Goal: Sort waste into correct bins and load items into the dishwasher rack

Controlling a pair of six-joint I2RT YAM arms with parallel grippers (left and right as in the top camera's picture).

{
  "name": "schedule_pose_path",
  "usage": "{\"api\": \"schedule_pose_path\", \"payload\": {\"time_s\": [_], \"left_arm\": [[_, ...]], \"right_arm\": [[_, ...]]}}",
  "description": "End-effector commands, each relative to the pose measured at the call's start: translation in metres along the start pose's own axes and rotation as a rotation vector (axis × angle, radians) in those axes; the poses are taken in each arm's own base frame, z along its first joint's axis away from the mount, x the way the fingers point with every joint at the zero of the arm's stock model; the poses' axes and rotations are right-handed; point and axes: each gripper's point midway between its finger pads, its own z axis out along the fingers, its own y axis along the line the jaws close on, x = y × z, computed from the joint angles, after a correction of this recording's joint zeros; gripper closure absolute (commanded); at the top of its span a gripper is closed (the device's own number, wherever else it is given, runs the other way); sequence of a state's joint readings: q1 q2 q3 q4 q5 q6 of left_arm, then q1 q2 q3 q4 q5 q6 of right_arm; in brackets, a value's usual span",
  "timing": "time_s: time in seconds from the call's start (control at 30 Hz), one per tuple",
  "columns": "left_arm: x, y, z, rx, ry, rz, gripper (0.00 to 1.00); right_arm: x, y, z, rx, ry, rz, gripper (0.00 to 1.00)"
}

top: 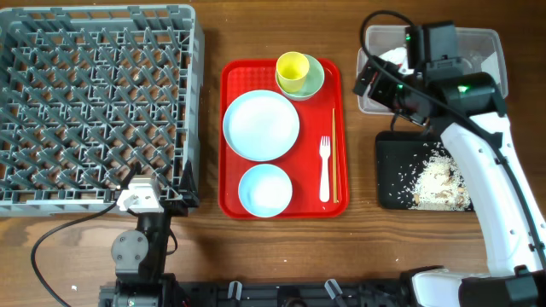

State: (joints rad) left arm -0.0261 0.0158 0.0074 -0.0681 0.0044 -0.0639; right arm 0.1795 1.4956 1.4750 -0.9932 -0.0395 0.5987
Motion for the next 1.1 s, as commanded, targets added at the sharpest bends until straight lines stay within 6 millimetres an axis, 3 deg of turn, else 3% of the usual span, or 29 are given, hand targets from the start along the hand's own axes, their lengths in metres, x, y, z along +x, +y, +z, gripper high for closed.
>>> {"api": "schedule_pose_path", "payload": {"time_s": [0.0, 0.1, 0.2, 0.23, 0.3, 0.47, 0.53, 0.63, 0.7, 0.77, 0.87, 0.97, 1.07], "left_arm": [[0.001, 0.001, 0.000, -0.006, 0.003, 0.016, 0.00], [0.001, 0.001, 0.000, -0.006, 0.003, 0.016, 0.00], [0.001, 0.001, 0.000, -0.006, 0.003, 0.016, 0.00], [0.001, 0.001, 0.000, -0.006, 0.003, 0.016, 0.00], [0.001, 0.001, 0.000, -0.006, 0.003, 0.016, 0.00], [0.001, 0.001, 0.000, -0.006, 0.003, 0.016, 0.00], [0.001, 0.001, 0.000, -0.006, 0.003, 0.016, 0.00], [0.001, 0.001, 0.000, -0.006, 0.003, 0.016, 0.00], [0.001, 0.001, 0.000, -0.006, 0.003, 0.016, 0.00], [0.001, 0.001, 0.000, -0.006, 0.003, 0.016, 0.00], [0.001, 0.001, 0.000, -0.006, 0.003, 0.016, 0.00], [0.001, 0.001, 0.000, -0.006, 0.003, 0.016, 0.00], [0.001, 0.001, 0.000, -0.006, 0.003, 0.016, 0.00]], "right_arm": [[-0.013, -0.011, -0.009, 0.072, -0.077, -0.028, 0.00], [-0.014, -0.023, -0.010, 0.135, -0.090, -0.030, 0.00], [0.017, 0.003, -0.008, -0.030, 0.072, -0.038, 0.02], [0.027, 0.010, -0.007, -0.073, 0.118, -0.072, 0.11], [0.044, 0.007, -0.004, -0.063, 0.179, -0.112, 0.13], [0.085, -0.002, 0.020, 0.022, 0.262, -0.174, 0.13], [0.092, 0.002, 0.024, 0.021, 0.269, -0.154, 0.02], [0.072, 0.010, 0.021, -0.014, 0.198, -0.132, 0.00], [0.052, 0.004, 0.016, 0.007, 0.141, -0.106, 0.00], [0.020, -0.016, 0.007, 0.068, 0.050, -0.057, 0.00], [-0.017, -0.066, -0.002, 0.246, -0.080, 0.018, 0.00], [-0.022, -0.092, -0.006, 0.308, -0.082, 0.066, 0.00], [-0.015, -0.086, -0.003, 0.248, -0.031, 0.085, 0.00]]}}
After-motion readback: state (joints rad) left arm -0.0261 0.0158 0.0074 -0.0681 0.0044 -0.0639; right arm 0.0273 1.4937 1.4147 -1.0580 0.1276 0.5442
